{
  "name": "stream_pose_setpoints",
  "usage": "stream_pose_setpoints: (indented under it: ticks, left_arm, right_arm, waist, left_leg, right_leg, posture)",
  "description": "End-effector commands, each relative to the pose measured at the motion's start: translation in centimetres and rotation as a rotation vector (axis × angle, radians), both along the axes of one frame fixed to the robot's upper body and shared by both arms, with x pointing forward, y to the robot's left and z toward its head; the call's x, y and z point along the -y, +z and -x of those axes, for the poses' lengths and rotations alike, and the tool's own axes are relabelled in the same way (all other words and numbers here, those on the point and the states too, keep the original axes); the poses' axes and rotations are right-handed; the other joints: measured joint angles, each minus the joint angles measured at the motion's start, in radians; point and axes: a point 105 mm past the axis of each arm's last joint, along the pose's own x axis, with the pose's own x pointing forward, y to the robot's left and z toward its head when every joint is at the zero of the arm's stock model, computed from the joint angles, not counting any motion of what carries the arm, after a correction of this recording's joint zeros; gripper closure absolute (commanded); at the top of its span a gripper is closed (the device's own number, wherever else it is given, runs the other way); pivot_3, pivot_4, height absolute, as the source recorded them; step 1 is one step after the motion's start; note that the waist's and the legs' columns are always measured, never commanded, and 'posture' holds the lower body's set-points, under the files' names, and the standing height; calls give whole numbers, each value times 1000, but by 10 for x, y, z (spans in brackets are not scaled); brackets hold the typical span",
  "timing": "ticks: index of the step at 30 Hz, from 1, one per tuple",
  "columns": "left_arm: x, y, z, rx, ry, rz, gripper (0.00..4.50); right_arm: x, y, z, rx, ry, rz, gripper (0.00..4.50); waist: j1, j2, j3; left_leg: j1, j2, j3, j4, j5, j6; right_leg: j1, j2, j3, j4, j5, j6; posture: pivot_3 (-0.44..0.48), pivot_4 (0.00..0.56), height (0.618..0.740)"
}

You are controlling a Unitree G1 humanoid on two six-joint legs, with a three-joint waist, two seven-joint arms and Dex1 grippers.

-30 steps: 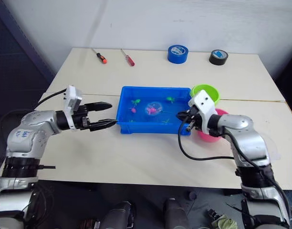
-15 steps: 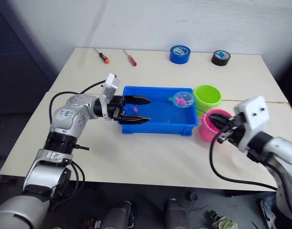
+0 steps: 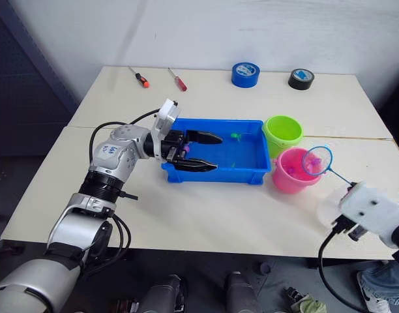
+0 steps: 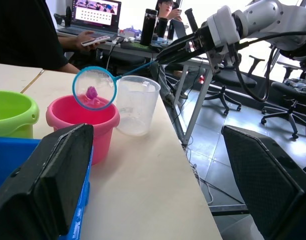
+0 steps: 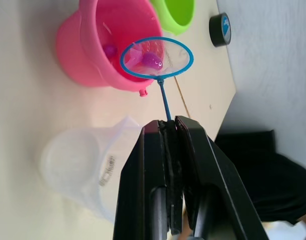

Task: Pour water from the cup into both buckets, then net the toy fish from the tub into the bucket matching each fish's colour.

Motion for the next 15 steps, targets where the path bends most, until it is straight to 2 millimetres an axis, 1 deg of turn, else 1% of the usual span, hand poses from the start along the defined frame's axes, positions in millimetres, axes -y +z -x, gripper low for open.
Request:
stream_pose_setpoints:
  ticks: [1, 3, 5, 6, 10, 11, 13, 15]
  left_arm:
    - [-10, 8, -3, 29, 41, 18, 29]
    - [-14, 6, -4, 24, 63, 16, 29]
    - [-17, 3, -4, 15, 79, 13, 29]
    - [-18, 1, -4, 12, 89, 9, 29]
    - [-21, -7, -5, -3, 124, 6, 29]
    - [-20, -9, -6, -7, 134, 6, 29]
    - [-19, -12, -4, -13, 143, 5, 29]
    - [-19, -18, -1, -17, 143, -4, 29]
  right_arm:
    - [-1, 10, -8, 63, 85, 254, 4500]
    - [1, 11, -14, 69, 135, 409, 4500]
    - [2, 11, -17, 73, 179, 512, 4500]
    - [3, 9, -18, 60, 198, 554, 4500]
    - [5, -10, -15, 26, 241, 555, 4500]
    - [4, -12, -15, 43, 249, 554, 4500]
    - [2, -6, -17, 112, 253, 573, 4500]
    - [4, -4, -19, 145, 250, 597, 4500]
  waist:
    - [0, 0, 0]
    - [-1, 0, 0]
    - [0, 0, 0]
    - [1, 0, 0]
    - [4, 0, 0]
    - [5, 0, 0]
    - [4, 0, 0]
    - [1, 0, 0]
  left_leg:
    - [0, 0, 0, 0, 0, 0]
    - [1, 0, 1, 0, 0, 0]
    - [1, 0, 1, 0, 0, 0]
    - [1, 0, 1, 0, 0, 0]
    - [1, 0, -1, 0, 0, -1]
    - [1, 0, -1, 0, 1, -2]
    - [1, -1, -1, 0, 1, -2]
    - [1, -1, -1, 0, 1, -2]
  right_leg:
    - [0, 0, 0, 1, 0, 0]
    - [0, 0, 1, 1, 0, 0]
    - [0, 0, 1, 1, 0, 0]
    - [0, 0, 1, 1, 0, 0]
    - [0, 0, 1, 2, 0, 0]
    - [0, 0, 1, 2, 0, 1]
    - [0, -1, 1, 2, 1, 1]
    - [0, -1, 1, 2, 1, 2]
  posture:
    - [0, 150, 740]
    - [0, 150, 740]
    - [0, 150, 740]
    - [0, 150, 740]
    - [0, 150, 740]
    - [0, 150, 740]
    - [0, 150, 740]
    - [0, 150, 740]
